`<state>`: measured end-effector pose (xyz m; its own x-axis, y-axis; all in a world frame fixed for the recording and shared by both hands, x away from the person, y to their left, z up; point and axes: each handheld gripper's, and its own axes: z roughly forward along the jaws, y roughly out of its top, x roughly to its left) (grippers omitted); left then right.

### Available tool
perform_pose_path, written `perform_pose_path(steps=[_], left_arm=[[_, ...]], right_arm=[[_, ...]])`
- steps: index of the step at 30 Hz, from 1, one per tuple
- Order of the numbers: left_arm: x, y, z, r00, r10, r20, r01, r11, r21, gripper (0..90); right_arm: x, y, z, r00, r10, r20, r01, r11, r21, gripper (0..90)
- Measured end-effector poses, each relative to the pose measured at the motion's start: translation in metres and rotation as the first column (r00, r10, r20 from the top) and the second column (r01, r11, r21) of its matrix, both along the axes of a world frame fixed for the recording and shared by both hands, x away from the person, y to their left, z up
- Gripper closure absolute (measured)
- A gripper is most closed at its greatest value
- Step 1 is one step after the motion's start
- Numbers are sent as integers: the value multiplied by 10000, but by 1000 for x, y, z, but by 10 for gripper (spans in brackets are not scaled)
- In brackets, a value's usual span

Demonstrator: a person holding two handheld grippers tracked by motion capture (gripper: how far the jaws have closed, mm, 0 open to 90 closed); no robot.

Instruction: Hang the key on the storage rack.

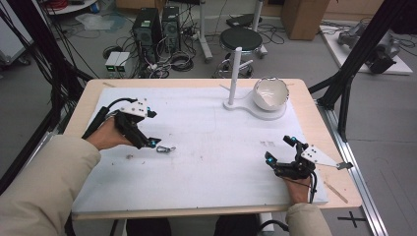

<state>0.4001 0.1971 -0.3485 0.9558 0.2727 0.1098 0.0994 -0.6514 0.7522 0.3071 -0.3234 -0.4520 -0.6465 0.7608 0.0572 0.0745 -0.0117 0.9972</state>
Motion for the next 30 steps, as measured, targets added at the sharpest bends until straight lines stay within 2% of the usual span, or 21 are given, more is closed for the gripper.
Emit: perform_pose_path(steps=[2,3,5,6,10,14,16,21,26,28,30], left_arm=[[3,-6,-6,9999,-85,-98,88,9994,320,17],[6,-12,-13,9995,-160,-283,172,9990,413,17],[7,-16,-15,9993,-191,-312,206,9986,488,17],[9,-21,-20,9987,-314,-397,342,9969,713,17],[9,-29,-26,9982,-390,-451,433,9941,997,17],[9,-37,-35,9955,-617,-716,717,9866,1466,17],[9,-38,-37,9950,-612,-794,728,9858,1517,17],[9,-42,-43,9951,-623,-763,760,9783,1929,17],[9,-48,-51,9944,-712,-781,883,9659,2433,26],[9,-49,-52,9953,-646,-725,808,9650,2494,26],[9,-52,-56,9941,-669,-851,876,9589,2700,29]], right_arm=[[0,0,0,10000,9,7,-9,10000,4,6],[0,0,0,10000,22,5,-22,10000,16,7],[0,0,0,10000,18,10,-18,10000,10,6],[0,0,0,10000,8,14,-8,10000,-4,7],[0,0,0,10000,24,1,-24,10000,7,6],[1,-1,0,10000,25,27,-25,10000,19,6],[1,-1,0,10000,33,18,-33,10000,30,6],[0,-1,0,10000,25,-1,-25,10000,13,6],[0,-1,0,10000,25,0,-25,10000,12,7],[0,-1,0,10000,33,3,-33,10000,35,6],[0,-1,0,10000,24,3,-24,10000,35,6]])
